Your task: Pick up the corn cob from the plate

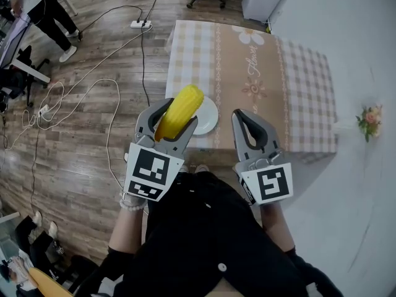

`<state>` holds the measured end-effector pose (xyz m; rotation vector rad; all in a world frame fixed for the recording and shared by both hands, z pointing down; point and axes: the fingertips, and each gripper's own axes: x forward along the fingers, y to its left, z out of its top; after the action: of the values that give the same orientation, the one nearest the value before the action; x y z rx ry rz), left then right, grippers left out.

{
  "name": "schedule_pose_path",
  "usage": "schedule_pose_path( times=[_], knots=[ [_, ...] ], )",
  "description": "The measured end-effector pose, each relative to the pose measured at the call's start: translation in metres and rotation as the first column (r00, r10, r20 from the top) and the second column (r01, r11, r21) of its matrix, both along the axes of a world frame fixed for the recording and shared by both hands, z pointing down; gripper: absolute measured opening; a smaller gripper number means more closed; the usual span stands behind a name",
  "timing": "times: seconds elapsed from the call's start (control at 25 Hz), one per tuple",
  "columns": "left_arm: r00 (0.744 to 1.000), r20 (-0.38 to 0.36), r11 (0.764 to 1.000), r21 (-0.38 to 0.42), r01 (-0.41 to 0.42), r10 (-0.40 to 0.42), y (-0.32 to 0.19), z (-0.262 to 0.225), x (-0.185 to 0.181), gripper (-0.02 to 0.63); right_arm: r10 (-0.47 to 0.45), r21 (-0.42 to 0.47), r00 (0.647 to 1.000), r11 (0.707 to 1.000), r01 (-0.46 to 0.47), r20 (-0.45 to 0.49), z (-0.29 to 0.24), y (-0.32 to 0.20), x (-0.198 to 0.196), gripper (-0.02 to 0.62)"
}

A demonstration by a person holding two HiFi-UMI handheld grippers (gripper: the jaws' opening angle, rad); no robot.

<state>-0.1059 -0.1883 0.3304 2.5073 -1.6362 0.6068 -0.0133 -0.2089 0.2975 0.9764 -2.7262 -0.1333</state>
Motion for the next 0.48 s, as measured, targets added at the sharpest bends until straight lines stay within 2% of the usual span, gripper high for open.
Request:
schedule_pose_path(
  times=[0.48],
  knots=[
    [1.0, 0.007, 1.0, 0.016, -0.005, 0.005, 0.0007, -0.0078, 0.002, 0.261, 0.0, -0.002, 1.0, 1.0, 0.0, -0.008, 0.0, 0.0015, 0.0028, 0.041]
  ],
)
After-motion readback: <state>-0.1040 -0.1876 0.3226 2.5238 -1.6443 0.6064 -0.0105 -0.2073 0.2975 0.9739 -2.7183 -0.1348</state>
